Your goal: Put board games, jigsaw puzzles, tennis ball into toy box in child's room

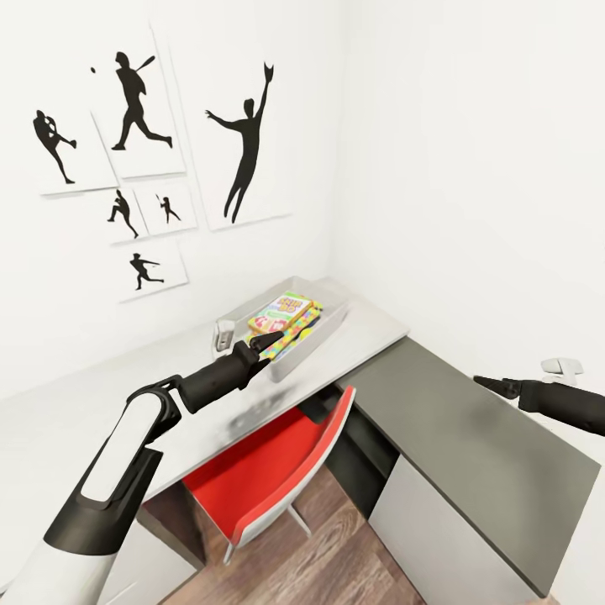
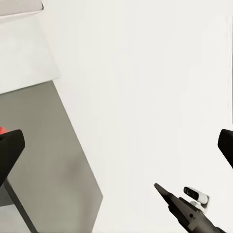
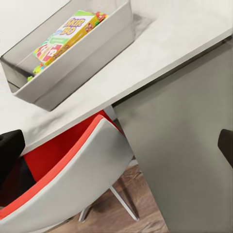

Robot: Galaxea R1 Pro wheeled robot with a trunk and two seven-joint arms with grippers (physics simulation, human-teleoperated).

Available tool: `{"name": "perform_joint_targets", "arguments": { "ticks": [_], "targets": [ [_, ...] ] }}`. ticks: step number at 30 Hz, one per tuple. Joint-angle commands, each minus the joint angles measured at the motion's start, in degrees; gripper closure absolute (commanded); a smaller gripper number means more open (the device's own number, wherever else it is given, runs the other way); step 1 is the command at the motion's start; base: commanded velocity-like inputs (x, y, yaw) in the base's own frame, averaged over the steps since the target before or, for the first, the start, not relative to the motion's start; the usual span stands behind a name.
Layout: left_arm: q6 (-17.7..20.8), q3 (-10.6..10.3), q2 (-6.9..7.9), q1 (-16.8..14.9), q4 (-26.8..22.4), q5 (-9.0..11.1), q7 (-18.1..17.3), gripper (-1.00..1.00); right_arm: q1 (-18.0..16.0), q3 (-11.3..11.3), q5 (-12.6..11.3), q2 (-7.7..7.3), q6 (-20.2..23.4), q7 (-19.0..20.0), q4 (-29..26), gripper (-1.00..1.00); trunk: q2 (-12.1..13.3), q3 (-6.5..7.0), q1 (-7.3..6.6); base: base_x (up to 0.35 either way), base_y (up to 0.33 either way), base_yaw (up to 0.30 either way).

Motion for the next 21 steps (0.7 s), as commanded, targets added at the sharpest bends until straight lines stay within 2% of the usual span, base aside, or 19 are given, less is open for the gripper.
{"name": "perform_joint_targets", "arguments": {
  "ticks": [1, 8, 21],
  "targets": [
    [0.0, 0.0, 0.05, 0.0, -0.1, 0.6, 0.4, -1.00, -0.1, -0.1, 0.4, 0.00, 0.4, 0.5, 0.0, -1.00, -0.1, -0.02, 0.04, 0.000, 0.000, 0.000],
    [0.0, 0.0, 0.32, 0.0, -0.1, 0.6, 0.1, -1.00, -0.1, 0.0, 0.4, 0.00, 0.4, 0.5, 0.0, -1.00, -0.1, 0.64, 0.04, -0.089, 0.021, 0.000],
    [0.0, 0.0, 0.80, 0.0, -0.1, 0.7, -1.5, -1.00, -0.1, 0.0, 0.4, 0.00, 0.4, 0.4, 0.0, -1.00, -0.1, 1.85, 0.04, -0.239, 0.110, 0.000]
  ]
}}
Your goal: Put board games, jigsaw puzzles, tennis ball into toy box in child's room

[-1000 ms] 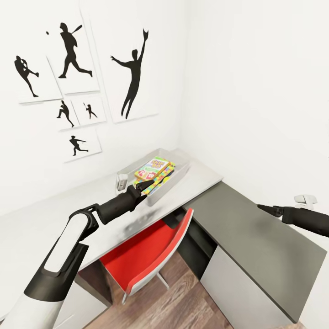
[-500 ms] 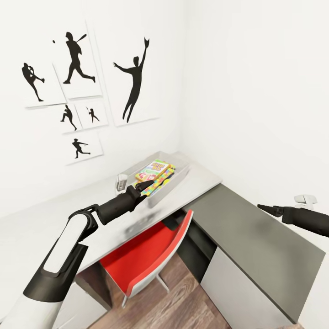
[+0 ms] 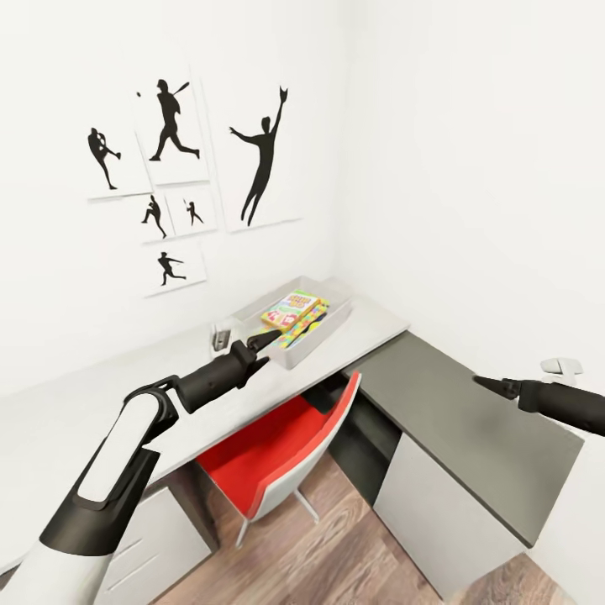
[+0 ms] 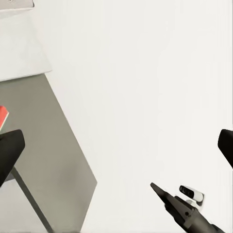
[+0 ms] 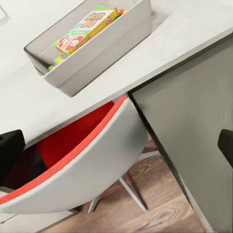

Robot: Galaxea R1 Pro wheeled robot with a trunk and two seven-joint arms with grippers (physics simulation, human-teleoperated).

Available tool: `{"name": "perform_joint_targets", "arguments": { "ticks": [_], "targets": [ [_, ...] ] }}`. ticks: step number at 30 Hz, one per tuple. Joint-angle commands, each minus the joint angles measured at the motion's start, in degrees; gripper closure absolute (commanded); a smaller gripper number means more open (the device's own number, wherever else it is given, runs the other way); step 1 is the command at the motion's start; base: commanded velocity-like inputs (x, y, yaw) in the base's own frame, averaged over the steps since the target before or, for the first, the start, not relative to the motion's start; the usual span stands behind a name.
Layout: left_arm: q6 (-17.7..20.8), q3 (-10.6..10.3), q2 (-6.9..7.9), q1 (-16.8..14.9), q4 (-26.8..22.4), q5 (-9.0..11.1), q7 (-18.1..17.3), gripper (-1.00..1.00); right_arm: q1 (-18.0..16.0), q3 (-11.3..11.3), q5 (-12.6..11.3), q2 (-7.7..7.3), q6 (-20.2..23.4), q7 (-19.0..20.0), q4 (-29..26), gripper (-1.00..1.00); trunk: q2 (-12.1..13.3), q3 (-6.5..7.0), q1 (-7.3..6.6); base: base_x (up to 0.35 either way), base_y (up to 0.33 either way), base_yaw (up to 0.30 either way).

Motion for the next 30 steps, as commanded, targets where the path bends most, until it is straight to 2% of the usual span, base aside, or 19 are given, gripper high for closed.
{"name": "perform_joint_targets", "arguments": {
  "ticks": [1, 8, 30],
  "targets": [
    [0.0, 0.0, 0.15, -0.1, -0.1, 0.6, -0.1, -1.00, -0.1, -0.1, 0.4, 0.01, 0.4, 0.4, -0.1, -1.00, -0.1, -0.03, 0.02, -0.119, 0.223, 0.000],
    [0.0, 0.0, 0.72, 0.0, -0.1, 0.6, -1.1, -1.00, -0.1, -0.1, 0.4, 0.01, 0.4, 0.4, -0.1, -1.00, -0.1, 0.63, 0.02, -0.051, 0.261, 0.000],
    [0.0, 0.0, 0.91, 0.0, -0.1, 0.6, -1.3, -1.00, -0.1, -0.1, 0.4, 0.01, 0.4, 0.4, -0.1, -1.00, -0.1, 2.68, 0.02, -0.004, 0.295, 0.000]
  ]
}}
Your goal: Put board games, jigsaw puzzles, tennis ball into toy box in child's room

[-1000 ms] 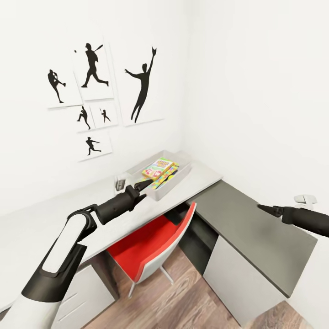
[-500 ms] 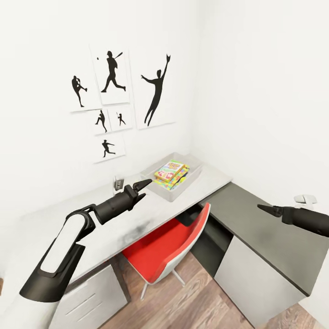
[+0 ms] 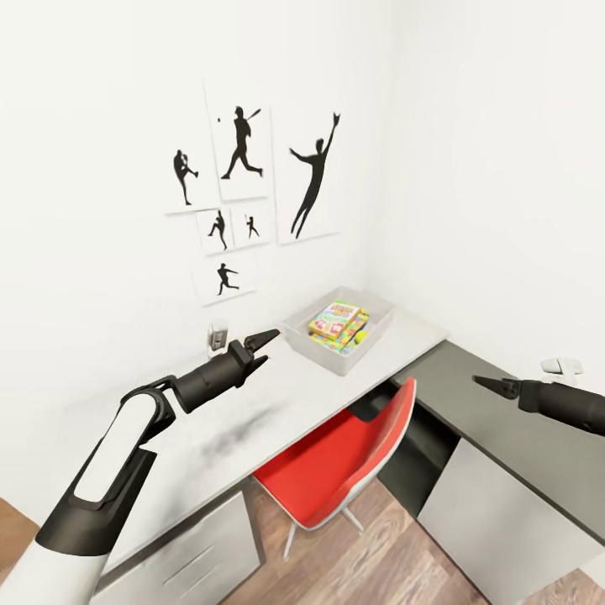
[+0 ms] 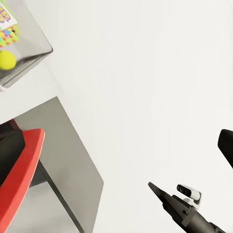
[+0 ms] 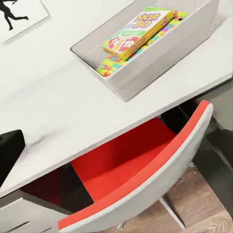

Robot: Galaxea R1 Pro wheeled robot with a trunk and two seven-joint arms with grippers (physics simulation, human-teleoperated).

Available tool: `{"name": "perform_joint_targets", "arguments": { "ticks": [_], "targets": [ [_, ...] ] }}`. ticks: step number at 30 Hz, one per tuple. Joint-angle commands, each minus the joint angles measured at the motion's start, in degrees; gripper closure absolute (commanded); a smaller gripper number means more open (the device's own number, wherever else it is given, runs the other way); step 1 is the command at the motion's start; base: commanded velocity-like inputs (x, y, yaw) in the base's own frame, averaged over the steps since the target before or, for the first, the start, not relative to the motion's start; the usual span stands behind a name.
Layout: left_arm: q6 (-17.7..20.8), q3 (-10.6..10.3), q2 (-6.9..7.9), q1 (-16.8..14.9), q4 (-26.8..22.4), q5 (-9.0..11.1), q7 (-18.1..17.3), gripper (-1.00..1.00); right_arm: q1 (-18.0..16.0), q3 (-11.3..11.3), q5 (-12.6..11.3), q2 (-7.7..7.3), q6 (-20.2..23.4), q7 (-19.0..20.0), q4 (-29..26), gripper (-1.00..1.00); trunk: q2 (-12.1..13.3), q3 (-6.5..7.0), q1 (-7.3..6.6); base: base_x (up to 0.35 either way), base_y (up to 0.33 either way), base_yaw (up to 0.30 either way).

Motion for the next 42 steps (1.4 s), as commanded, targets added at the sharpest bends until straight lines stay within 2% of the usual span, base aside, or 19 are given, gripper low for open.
{"name": "perform_joint_targets", "arguments": {
  "ticks": [1, 13, 35, 42],
  "targets": [
    [0.0, 0.0, 0.05, -0.1, -0.1, 0.6, 0.5, -1.00, -0.1, 0.0, 0.4, 0.00, 0.4, 0.5, -0.1, -1.00, -0.1, -0.03, 0.04, 0.000, 0.163, 0.000],
    [0.0, 0.0, 0.06, 0.2, -0.1, 0.6, 0.5, -1.00, -0.1, -0.1, 0.4, 0.00, 0.4, 0.5, -0.1, -1.00, -0.1, 1.09, 0.04, -0.057, 0.057, 0.000],
    [0.0, 0.2, 0.07, 0.4, -0.1, 0.6, 0.5, -1.00, -0.1, 0.3, 0.4, 0.00, 0.4, 0.5, -0.1, -1.00, -0.1, 3.15, 0.04, -0.307, 0.002, 0.000],
    [0.0, 3.6, 0.07, 2.4, -0.1, 0.6, 0.3, -1.00, -0.1, 0.4, 0.4, 0.00, 0.4, 0.4, -0.1, -1.00, -0.1, 3.80, 0.04, -0.183, 0.000, 0.000]
  ]
}}
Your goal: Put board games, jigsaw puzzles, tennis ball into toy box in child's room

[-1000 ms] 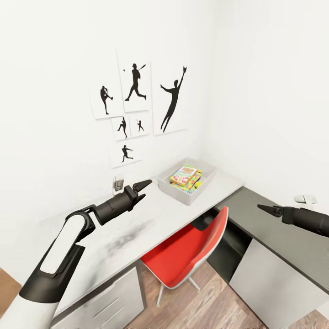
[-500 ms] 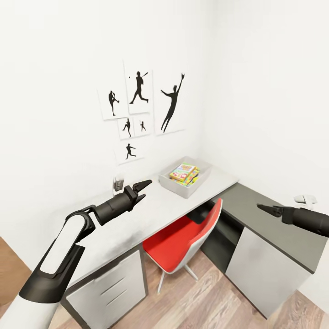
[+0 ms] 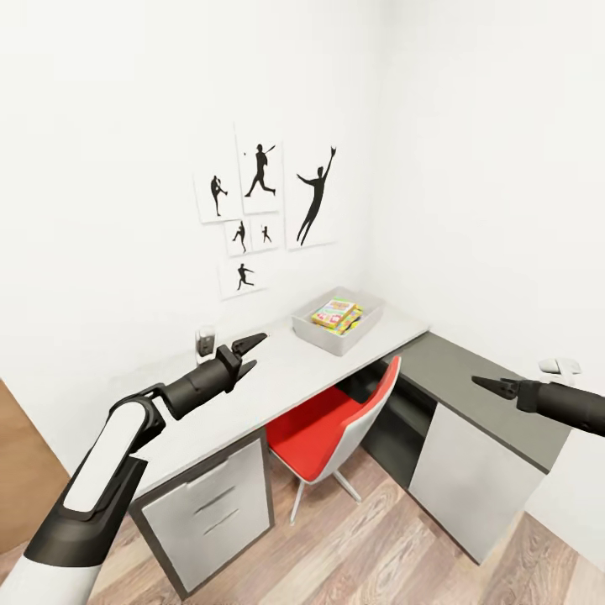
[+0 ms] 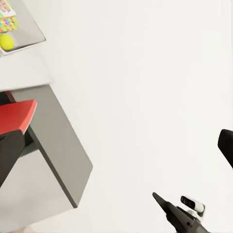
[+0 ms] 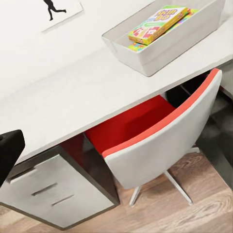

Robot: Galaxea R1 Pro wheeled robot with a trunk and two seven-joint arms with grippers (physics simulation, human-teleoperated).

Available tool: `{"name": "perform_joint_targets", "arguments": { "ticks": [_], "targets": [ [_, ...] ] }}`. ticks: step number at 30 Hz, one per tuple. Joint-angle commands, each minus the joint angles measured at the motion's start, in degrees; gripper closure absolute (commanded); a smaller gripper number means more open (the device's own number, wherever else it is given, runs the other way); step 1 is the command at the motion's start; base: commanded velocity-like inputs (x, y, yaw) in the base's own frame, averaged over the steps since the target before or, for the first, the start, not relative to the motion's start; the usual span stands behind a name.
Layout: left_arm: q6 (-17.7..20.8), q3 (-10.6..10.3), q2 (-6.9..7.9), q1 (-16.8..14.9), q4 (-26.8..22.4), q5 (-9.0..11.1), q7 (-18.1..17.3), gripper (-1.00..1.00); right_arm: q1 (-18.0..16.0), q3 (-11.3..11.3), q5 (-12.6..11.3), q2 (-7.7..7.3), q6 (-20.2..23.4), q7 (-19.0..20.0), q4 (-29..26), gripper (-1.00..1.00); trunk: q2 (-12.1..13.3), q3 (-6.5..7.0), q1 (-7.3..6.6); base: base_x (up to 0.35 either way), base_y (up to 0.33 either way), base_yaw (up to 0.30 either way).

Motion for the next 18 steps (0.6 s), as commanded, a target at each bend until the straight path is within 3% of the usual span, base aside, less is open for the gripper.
{"name": "perform_joint_targets", "arguments": {
  "ticks": [1, 7, 8, 10, 11, 12, 14, 15, 16, 17, 18],
  "targets": [
    [0.0, 0.5, 0.05, 0.3, -0.1, 0.6, 0.3, -1.00, -0.1, 0.0, 0.4, 0.00, 0.4, 0.5, 0.0, -1.00, -0.1, -0.04, 0.03, -0.083, 0.000, 0.000],
    [0.0, 2.5, 1.88, 3.6, -0.1, 0.6, -2.1, -1.00, 0.0, 0.0, 0.5, -0.03, 0.5, 0.5, 0.0, -1.00, -0.1, 0.52, 0.03, -0.042, 0.000, 0.000],
    [-0.2, 4.2, 3.71, 6.6, -0.1, 0.5, -4.6, -1.00, 0.6, 0.0, 0.5, -0.05, 0.5, 0.5, 0.0, -1.00, -0.1, 0.62, 0.03, -0.017, 0.000, 0.000],
    [-0.4, 7.1, 5.42, 10.5, -0.1, 0.5, -8.7, -1.00, 1.9, -0.1, 0.6, -0.21, 0.5, 0.4, 0.0, -1.00, -0.1, 0.80, 0.03, -0.013, 0.000, 0.000],
    [-0.5, 8.9, 6.08, 12.7, -0.1, 0.5, -11.3, -1.00, 2.7, -0.2, 0.6, -0.31, 0.5, 0.4, 0.0, -1.00, -0.1, 0.90, 0.03, -0.009, 0.000, 0.000],
    [-0.6, 13.5, 7.07, 17.9, -0.1, 0.3, -17.2, -1.00, 4.8, -0.4, 0.7, -0.42, 0.4, 0.4, 0.0, -1.00, -0.1, 0.99, 0.03, -0.006, 0.000, 0.000],
    [-0.7, 18.7, 7.75, 23.7, -0.1, 0.1, -23.5, -1.00, 7.0, -0.5, 0.8, -0.49, 0.1, 0.0, 0.0, -1.00, -0.1, 1.18, 0.03, -0.004, 0.000, 0.000],
    [-0.7, 23.8, 8.18, 29.3, -0.1, -0.1, -29.7, -1.00, 9.2, -0.6, 0.8, -0.52, -0.6, -0.6, 0.0, -1.00, -0.1, 1.27, 0.03, -0.002, 0.000, 0.000],
    [-0.8, 26.2, 8.32, 32.1, -0.1, -0.2, -32.8, -1.00, 10.1, -0.6, 0.8, -0.52, -1.1, -1.0, 0.0, -1.00, -0.1, 1.35, 0.03, -0.002, 0.000, 0.000],
    [-0.8, 26.2, 8.32, 32.1, -0.1, -0.2, -32.8, -1.00, 10.1, -0.6, 0.8, -0.52, -1.1, -1.0, 0.0, -1.00, -0.1, 1.43, 0.03, -0.002, 0.000, 0.000],
    [-0.8, 28.5, 8.42, 34.9, -0.1, -0.3, -35.9, -1.00, 11.0, -0.7, 0.9, -0.50, -1.7, -1.6, 0.0, -1.00, -0.1, 1.51, 0.03, -0.002, 0.000, 0.000]
  ]
}}
